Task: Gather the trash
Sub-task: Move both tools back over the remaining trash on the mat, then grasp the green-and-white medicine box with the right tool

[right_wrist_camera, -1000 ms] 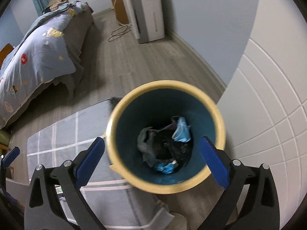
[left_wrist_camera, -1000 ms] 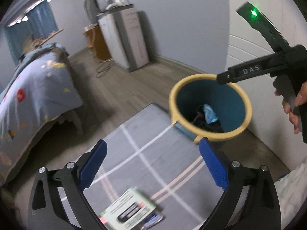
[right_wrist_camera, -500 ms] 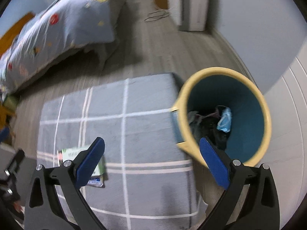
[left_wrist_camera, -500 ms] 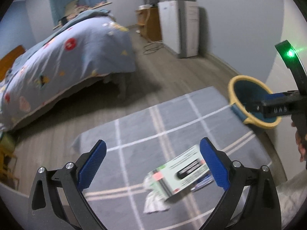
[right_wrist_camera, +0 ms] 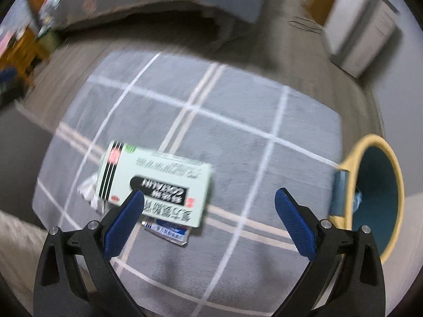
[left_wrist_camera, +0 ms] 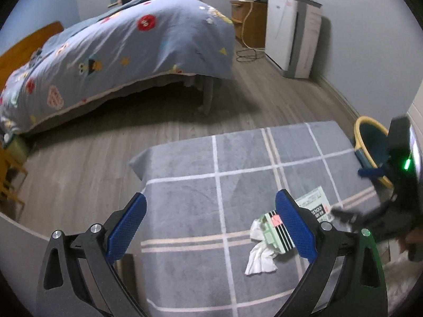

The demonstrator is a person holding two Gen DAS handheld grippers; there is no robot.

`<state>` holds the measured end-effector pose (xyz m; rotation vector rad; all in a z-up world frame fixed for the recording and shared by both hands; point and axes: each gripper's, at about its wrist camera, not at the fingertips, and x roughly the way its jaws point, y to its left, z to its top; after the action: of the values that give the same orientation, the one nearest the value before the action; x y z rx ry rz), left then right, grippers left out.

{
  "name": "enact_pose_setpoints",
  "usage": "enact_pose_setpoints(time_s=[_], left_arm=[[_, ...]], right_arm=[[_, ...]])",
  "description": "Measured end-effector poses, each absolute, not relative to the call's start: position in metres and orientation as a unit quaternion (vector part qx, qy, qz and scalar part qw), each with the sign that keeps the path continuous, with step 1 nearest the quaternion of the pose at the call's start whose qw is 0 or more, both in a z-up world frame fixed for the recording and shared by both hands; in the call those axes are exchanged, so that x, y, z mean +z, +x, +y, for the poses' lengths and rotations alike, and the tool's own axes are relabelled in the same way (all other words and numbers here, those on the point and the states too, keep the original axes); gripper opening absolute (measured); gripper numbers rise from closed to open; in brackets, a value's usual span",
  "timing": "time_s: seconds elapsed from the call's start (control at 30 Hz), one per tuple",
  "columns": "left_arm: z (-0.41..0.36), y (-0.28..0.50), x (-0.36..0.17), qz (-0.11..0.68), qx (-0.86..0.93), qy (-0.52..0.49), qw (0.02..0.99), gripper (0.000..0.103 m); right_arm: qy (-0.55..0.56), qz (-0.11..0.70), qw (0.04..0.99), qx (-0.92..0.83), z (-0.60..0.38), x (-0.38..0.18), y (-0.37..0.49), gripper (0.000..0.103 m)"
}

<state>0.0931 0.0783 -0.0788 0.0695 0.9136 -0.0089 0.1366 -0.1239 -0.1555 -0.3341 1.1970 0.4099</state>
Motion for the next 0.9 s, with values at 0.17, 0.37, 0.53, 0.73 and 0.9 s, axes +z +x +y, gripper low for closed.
enact_pose_setpoints(time_s=[0.17, 0.37, 0.53, 0.73, 0.9], left_arm=[[0.089, 0.099, -0.082, 0.445, -0.002, 0.011, 0.895, 0.097], [0.094, 0.107, -0.084, 0.448, -0.008, -0.01, 0.894, 0.097], [0.098, 0.115, -0.088, 0.452, -0.011, -0.019, 0.892, 0.097], [0.108, 0.126, -0.096, 0.464, -0.002, -0.031, 0.886, 0.097], [0.118, 0.129, -0.096, 0.466, -0.002, -0.068, 0.882, 0.097]], right_arm=[[-0.23, 0.574, 0.754, 0.221, -0.097, -0.186, 0.129, 0.097], [-0.271, 0.566, 0.74, 0.241, -0.068, -0.203, 0.128, 0.097], [-0.261, 0.553, 0.745, 0.265, -0.054, -0.203, 0.141, 0.097], [-0.238, 0.549, 0.749, 0.285, -0.054, -0.192, 0.156, 0.097], [-0.309, 0.543, 0.7, 0.346, -0.045, -0.185, 0.135, 0.097]])
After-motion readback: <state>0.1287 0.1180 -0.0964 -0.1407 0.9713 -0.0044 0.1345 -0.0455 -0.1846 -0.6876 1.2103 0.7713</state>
